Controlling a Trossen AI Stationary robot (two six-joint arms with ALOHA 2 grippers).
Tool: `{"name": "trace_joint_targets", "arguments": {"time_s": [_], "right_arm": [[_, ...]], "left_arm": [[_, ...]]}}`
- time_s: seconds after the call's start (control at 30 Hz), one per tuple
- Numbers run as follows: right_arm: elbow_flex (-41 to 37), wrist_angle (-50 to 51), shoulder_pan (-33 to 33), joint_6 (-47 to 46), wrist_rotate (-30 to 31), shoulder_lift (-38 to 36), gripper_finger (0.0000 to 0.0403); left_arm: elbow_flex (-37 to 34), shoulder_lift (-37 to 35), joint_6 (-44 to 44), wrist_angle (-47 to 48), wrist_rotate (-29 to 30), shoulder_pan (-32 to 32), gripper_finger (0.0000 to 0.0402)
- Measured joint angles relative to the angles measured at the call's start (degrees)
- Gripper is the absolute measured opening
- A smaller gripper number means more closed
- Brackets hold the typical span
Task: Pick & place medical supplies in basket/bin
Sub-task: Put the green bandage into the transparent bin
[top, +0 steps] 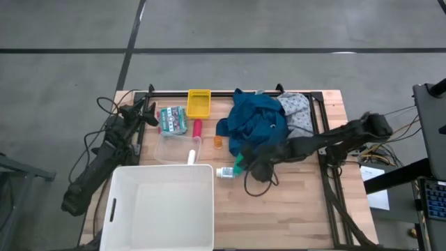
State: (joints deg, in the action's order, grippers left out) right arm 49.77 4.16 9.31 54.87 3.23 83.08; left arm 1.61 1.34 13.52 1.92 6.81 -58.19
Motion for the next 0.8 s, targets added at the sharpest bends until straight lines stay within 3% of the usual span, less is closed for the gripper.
{"name": "trace_joint_targets", "arguments": {"time_s": [0.33,0.57,0.8], "right_arm": [[2.5,-0.5,-6.5,-34.1,-0.7,-8.4,0.011],[2.4,-8.7,-9.2,-42.2,-5.1,-8.5,0.0116],[2.4,-18.4,-9.7,-43.3,-5.2,-4.7,0.012]], "left_arm": [[0.0,0.0,0.0,0.0,0.0,0.0,0.0322],[0.0,0.0,0.0,0.0,0.0,0.0,0.0322],[0.0,0.0,0.0,0.0,0.0,0.0,0.0322]]}}
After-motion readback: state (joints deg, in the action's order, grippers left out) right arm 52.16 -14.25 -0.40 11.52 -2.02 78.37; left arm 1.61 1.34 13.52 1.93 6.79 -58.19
